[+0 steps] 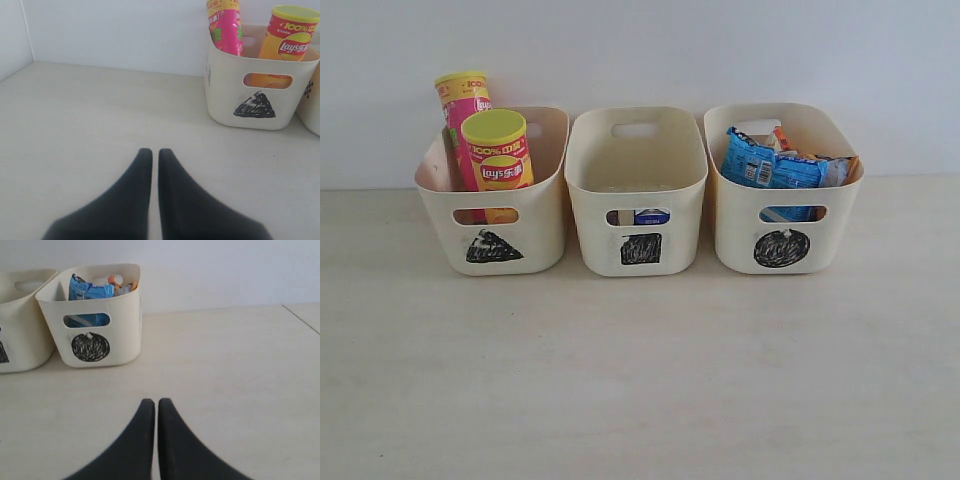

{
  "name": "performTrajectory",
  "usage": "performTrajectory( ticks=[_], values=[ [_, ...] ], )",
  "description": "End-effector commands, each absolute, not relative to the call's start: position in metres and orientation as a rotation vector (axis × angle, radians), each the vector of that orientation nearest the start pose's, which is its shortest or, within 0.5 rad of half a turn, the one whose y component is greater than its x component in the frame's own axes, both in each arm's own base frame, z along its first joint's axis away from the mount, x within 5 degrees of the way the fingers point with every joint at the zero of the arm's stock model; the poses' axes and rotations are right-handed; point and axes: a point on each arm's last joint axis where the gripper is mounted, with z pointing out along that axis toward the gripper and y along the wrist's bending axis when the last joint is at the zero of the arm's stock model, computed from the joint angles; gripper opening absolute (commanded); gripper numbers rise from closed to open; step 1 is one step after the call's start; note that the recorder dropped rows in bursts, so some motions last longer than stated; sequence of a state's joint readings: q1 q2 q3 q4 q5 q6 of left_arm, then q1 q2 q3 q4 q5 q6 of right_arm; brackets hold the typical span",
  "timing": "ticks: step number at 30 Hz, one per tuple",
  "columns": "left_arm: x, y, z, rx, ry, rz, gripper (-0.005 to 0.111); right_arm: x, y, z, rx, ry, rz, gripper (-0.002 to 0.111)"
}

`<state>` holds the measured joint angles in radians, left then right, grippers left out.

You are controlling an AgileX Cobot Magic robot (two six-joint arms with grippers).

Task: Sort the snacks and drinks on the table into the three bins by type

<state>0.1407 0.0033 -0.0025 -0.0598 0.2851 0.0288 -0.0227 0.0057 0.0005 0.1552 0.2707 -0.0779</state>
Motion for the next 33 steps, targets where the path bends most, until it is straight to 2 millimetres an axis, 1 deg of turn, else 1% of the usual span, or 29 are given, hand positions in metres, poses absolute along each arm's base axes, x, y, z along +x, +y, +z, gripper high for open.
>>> performTrajectory(
  ticks=[1, 4, 33],
  values=[
    [0.0543, 0.0063, 0.1874, -0.139, 1.764, 0.069, 0.004, 0.0539, 0.0016, 0.1839, 0.018, 1.807, 0.022, 0.0],
    [0.0543, 0.0063, 0.1874, -0.139, 1.764, 0.069, 0.004, 0.0534, 0.0013, 0.1818, 0.005, 1.832, 0.007, 0.0],
    [0.0543, 0.0063, 0.1874, -0.139, 1.764, 0.069, 0.004, 0.0534, 0.0015, 0.1819, 0.012, 1.83, 0.016, 0.0]
  ],
)
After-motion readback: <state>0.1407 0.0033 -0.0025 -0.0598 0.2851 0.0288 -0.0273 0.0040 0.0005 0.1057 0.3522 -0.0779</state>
